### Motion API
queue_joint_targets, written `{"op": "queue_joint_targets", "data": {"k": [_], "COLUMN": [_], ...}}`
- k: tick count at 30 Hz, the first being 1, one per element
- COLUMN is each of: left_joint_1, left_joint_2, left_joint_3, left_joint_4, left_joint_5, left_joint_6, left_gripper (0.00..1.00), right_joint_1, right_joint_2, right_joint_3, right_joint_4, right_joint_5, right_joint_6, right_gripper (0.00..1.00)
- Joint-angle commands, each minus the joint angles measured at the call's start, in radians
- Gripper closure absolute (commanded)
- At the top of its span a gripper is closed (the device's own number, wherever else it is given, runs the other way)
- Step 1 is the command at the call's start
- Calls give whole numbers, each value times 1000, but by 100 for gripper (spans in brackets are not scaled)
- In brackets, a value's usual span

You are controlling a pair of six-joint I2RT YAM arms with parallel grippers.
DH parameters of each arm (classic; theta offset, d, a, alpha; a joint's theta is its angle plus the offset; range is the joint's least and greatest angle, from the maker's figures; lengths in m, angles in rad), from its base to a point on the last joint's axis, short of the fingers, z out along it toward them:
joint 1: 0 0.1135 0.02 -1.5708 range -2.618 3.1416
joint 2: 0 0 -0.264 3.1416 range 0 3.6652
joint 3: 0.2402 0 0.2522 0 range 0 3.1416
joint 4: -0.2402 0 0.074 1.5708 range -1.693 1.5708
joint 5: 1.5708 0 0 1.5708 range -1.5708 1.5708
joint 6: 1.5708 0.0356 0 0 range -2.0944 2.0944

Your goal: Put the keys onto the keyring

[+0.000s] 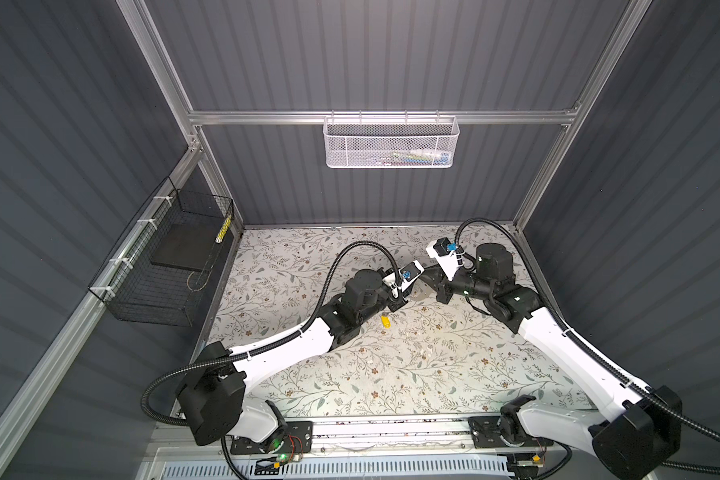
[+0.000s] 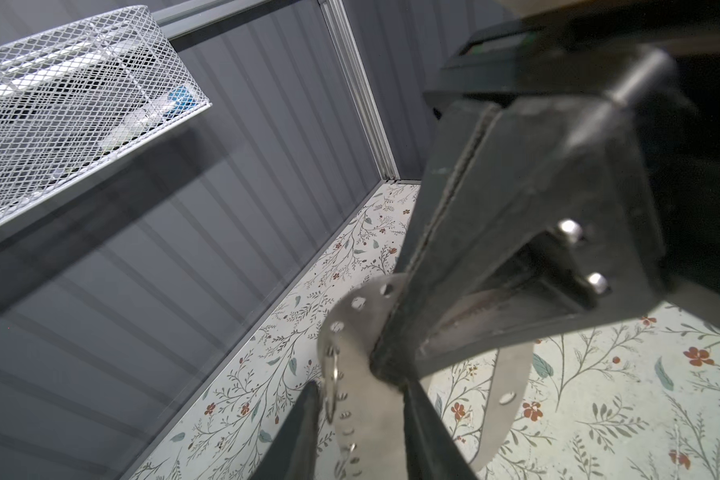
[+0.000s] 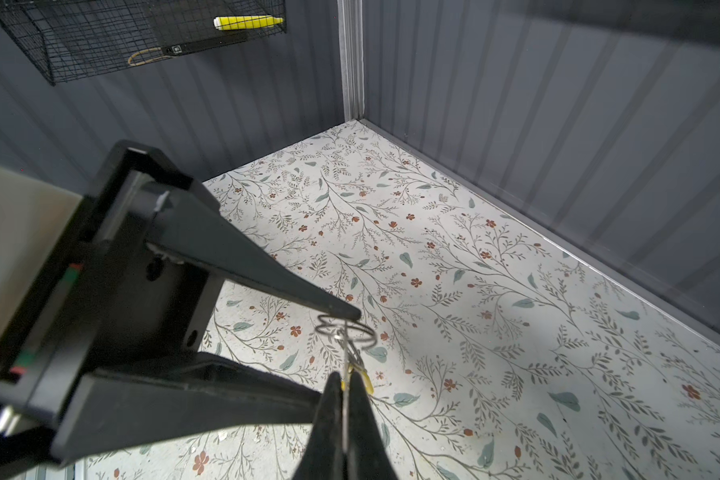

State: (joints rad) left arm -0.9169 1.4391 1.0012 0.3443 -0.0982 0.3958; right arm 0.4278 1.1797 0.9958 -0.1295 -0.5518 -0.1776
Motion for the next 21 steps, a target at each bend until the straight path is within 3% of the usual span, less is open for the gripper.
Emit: {"op": "queue_joint_targets", "data": {"k": [1, 7, 21], "left_joint_1": [-7, -7, -8], "left_joint_2": [17, 1, -28], "left_joint_3": [36, 27, 9], "left_joint_4": [1, -4, 1], "left_joint_5": [-26, -42, -70], "left_joint_6": [34, 49, 78], "left_gripper": [65, 67, 84], "right_joint_1": [11, 12, 15], "right_joint_2": [-24, -24, -15], "right_joint_3": [32, 33, 38], "right_joint_4": [-10, -19, -40], "right_joint_5": [-48, -38, -51], "right_joint_6": [-19, -23, -28], "right_gripper": [100, 100, 100]}}
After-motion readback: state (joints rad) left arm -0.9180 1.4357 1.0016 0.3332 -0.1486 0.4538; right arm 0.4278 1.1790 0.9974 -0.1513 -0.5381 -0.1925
